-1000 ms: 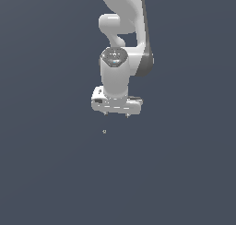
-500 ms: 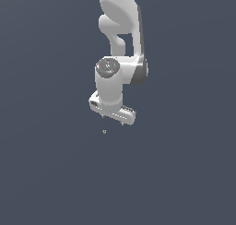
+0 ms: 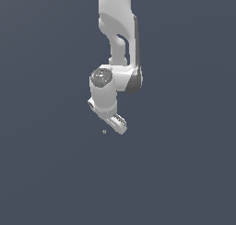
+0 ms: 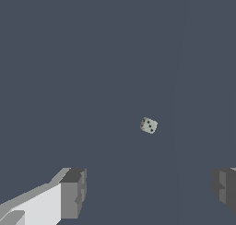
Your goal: Pick up the object and move it to a goal position.
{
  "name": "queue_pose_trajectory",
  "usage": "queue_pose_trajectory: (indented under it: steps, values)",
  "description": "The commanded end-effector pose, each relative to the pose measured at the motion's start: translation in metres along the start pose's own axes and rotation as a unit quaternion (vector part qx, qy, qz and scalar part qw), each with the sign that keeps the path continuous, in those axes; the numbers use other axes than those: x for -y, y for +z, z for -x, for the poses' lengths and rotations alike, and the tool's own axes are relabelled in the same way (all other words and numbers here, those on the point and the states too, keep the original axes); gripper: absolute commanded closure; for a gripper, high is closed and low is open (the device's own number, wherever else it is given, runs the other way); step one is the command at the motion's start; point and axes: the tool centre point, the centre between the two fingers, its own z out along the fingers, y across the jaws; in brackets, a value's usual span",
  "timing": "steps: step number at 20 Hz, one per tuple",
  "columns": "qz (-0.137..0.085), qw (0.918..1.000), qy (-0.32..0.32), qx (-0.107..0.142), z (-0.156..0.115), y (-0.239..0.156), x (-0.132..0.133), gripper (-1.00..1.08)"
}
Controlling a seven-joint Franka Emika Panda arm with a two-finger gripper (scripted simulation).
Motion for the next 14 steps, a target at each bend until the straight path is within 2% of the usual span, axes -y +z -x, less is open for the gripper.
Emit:
queue_pose_trajectory:
  steps: [1,7,14]
  values:
    - [0.0,0.9991,0.042,-0.002,-0.005,0.008,-0.004,-0.92]
    - [-0.001,0.9925,0.122,-0.006,-0.014,0.023,-0.012,-0.92]
    - [-0.001,0.9842,0.177,-0.01,-0.02,0.033,-0.017,-0.92]
